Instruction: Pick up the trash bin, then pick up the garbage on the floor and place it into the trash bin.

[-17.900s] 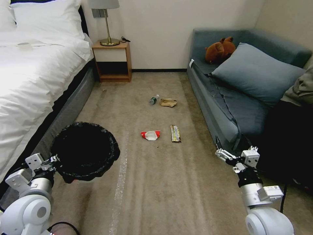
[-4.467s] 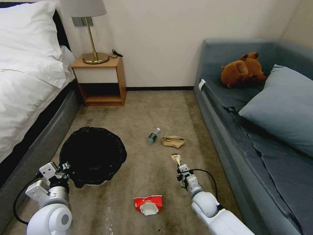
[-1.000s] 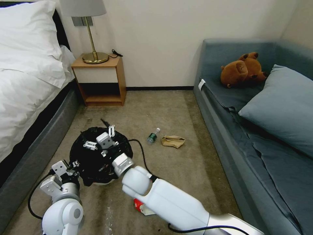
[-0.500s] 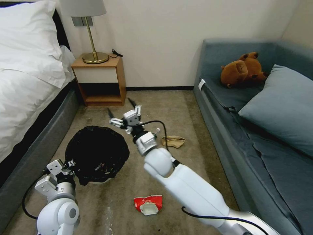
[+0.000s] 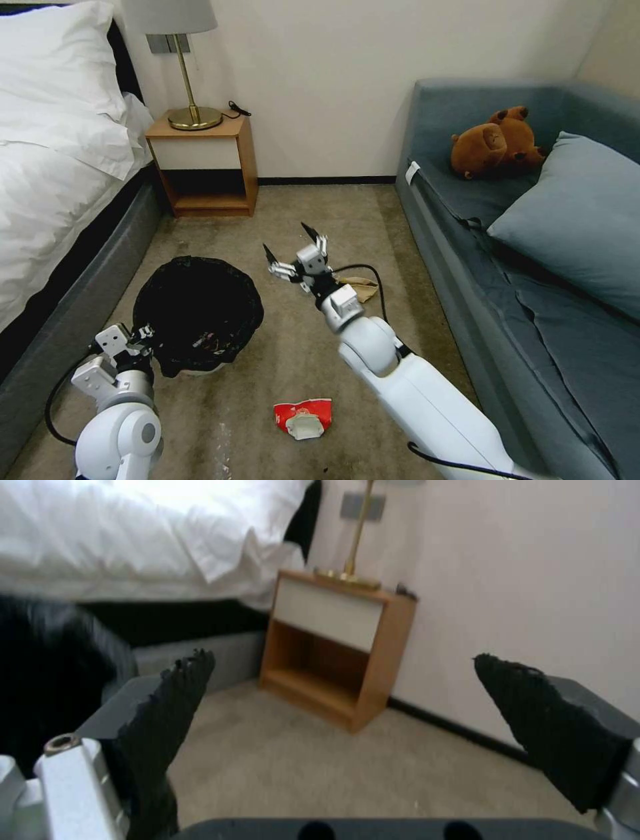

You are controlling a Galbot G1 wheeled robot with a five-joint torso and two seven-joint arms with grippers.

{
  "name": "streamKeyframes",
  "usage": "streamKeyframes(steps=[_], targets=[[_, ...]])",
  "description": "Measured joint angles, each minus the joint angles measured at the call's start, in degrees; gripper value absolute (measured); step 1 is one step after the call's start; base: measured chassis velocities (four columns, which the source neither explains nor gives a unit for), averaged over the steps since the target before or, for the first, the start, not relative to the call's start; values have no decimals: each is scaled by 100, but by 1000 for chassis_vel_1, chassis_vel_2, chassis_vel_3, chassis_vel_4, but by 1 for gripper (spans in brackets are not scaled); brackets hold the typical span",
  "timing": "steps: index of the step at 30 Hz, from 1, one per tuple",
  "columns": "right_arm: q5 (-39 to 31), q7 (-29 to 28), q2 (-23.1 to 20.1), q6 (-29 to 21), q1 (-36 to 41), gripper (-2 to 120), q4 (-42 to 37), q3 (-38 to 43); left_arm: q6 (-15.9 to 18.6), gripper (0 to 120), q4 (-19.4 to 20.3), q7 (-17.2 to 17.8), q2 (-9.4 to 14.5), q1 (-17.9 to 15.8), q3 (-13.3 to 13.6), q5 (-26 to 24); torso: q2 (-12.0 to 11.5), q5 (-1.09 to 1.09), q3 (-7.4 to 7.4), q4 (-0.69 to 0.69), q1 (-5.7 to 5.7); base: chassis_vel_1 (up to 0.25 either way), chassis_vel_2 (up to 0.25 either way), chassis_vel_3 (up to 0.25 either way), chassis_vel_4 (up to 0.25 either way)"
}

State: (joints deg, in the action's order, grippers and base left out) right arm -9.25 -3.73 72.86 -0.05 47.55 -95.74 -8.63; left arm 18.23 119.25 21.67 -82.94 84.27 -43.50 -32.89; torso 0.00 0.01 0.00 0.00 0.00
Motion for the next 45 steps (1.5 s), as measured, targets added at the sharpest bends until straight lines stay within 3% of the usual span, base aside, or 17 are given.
streamKeyframes(steps=[5,6,7,9,18,20,21,23,30,45], targets=[[-423,441,-142,-279,68,100,-25,157,-11,4,-4,-8,-24,17,4,0,0,0,0,1,0,0,0,0,0],[-933,523,-257,-797,113,100,-224,217,-19,4,-5,-13,-29,23,7,-1,0,-1,0,0,0,0,0,0,0],[-933,523,-257,-797,113,100,-224,217,-19,4,-5,-13,-29,23,7,-1,0,-1,0,0,0,0,0,0,0],[-1691,406,-457,-1768,183,100,-597,295,-34,4,-5,-22,-28,35,5,-4,0,0,0,0,0,0,0,0,0],[-2097,611,-902,-3133,289,100,-967,475,-46,4,16,-27,-51,49,13,-2,0,0,0,0,0,0,0,0,0],[-2042,1142,-1146,-3588,366,100,-963,527,-47,4,30,-29,-63,61,28,12,0,0,0,0,0,0,0,0,0],[-2042,1142,-1146,-3588,366,100,-963,527,-47,4,30,-29,-63,61,28,12,0,0,0,0,0,0,0,0,0],[-1571,1869,-1360,-3620,449,100,-834,535,-48,4,48,-29,-83,73,35,28,0,0,0,0,0,0,0,0,0],[-807,2619,-1522,-3499,558,100,-621,407,-77,4,66,-41,-107,110,37,57,0,0,0,0,0,0,0,0,0],[-14,2867,-1480,-3193,482,100,220,-572,-151,4,23,-76,-287,182,64,165,0,-1,0,0,0,0,0,0,0]])
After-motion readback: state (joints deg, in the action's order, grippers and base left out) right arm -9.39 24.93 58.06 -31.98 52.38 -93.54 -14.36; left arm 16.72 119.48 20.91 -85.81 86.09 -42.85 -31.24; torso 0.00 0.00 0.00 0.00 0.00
